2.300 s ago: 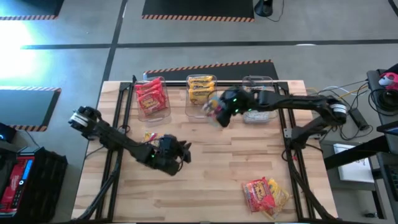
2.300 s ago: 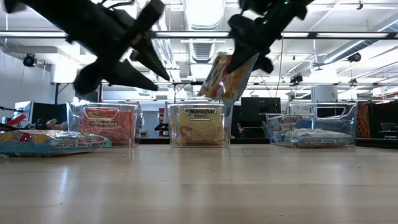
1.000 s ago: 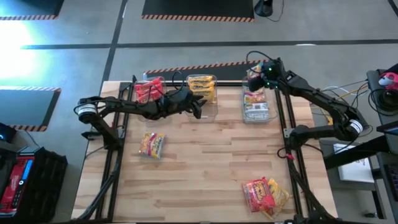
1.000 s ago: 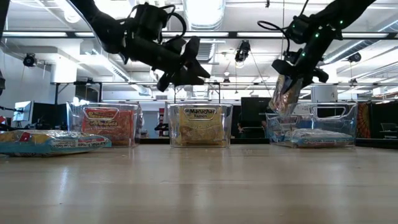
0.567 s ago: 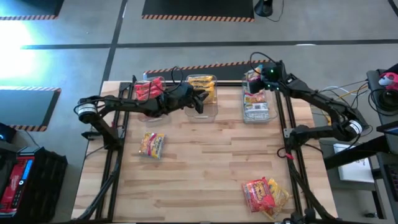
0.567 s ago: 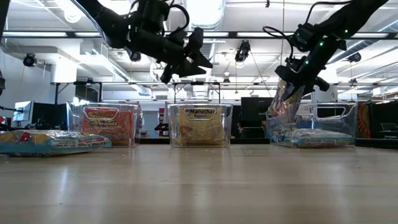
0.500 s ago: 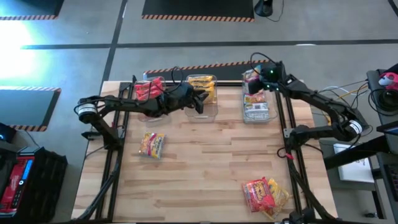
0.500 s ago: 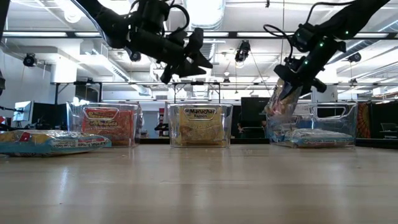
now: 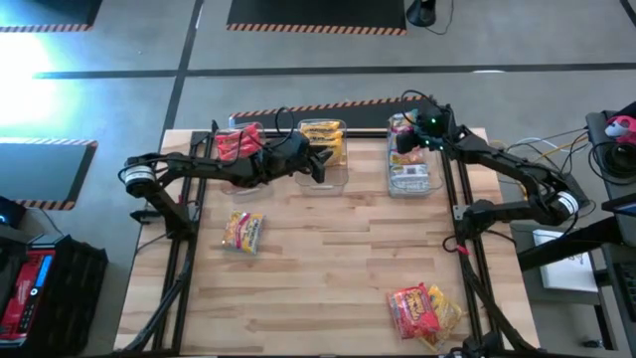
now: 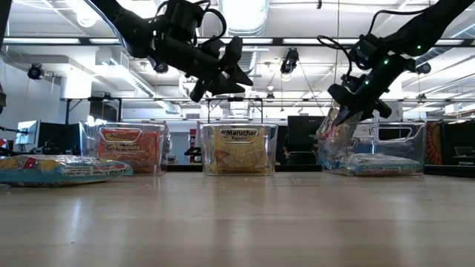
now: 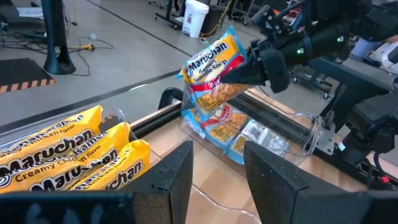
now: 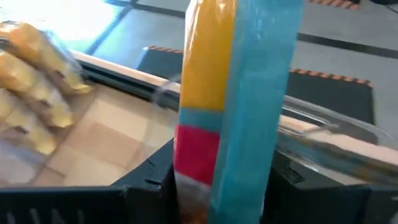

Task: Sort Maruchan noodles
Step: Put the blue noodle pack into the right transparent bin

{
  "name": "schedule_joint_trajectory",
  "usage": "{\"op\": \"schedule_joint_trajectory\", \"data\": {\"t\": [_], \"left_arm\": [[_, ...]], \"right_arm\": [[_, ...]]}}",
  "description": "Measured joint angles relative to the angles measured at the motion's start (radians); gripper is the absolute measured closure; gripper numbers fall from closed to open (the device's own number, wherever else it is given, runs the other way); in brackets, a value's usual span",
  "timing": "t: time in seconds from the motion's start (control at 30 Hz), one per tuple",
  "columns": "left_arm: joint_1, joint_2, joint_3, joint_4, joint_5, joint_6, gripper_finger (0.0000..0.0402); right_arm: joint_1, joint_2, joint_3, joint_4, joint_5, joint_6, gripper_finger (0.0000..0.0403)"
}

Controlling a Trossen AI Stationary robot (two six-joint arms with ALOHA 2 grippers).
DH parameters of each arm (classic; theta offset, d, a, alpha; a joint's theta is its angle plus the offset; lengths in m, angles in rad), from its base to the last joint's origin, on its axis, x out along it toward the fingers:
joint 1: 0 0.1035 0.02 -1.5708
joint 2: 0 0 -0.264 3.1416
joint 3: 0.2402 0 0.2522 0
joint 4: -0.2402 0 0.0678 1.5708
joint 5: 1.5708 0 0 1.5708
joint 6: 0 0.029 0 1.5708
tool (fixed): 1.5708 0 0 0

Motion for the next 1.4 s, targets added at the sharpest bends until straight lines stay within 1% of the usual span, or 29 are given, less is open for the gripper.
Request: {"op": "schedule_joint_trajectory", "data": {"t": [0.2,0.3,0.4,0.73,0.87,1.03,1.1,1.23,1.3,1.33,1.4], "left_arm": [[0.0,0.0,-0.001,-0.006,0.0,0.017,0.0275],[0.0,0.0,-0.001,-0.008,0.004,0.017,0.0275],[0.0,0.0,-0.001,-0.011,0.007,0.017,0.0275],[0.0,0.0,-0.001,-0.035,0.008,0.015,0.0275],[0.0,0.0,-0.002,-0.047,0.008,0.013,0.0275],[0.0,0.0,-0.001,-0.047,0.008,0.013,0.0275],[0.0,0.0,-0.002,-0.047,0.008,0.013,0.0275],[0.0,0.0,-0.002,-0.047,0.008,0.013,0.0275],[0.0,0.0,-0.001,-0.048,0.011,0.013,0.0275],[0.0,0.0,-0.001,-0.047,0.025,0.013,0.0275],[0.001,0.0,-0.001,-0.048,0.069,0.013,0.0275]], "right_arm": [[-0.001,0.0,-0.009,-0.004,0.083,0.004,0.0226],[-0.001,0.0,-0.01,-0.01,0.155,0.004,0.0208],[-0.001,0.0,-0.01,-0.009,0.215,-0.002,0.0199],[-0.001,-0.004,0.0,-0.019,0.214,-0.043,0.0197],[-0.001,-0.006,0.057,-0.018,0.217,-0.072,0.0197],[0.0,-0.006,0.141,-0.019,0.236,-0.066,0.0197],[0.003,-0.006,0.168,-0.02,0.182,-0.03,0.0197],[0.03,-0.006,0.196,-0.019,-0.053,0.113,0.0197],[0.057,-0.003,0.203,-0.017,-0.152,0.173,0.0197],[0.077,-0.001,0.203,-0.015,-0.184,0.198,0.0197],[0.129,-0.001,0.196,-0.013,-0.21,0.232,0.0197]]}}
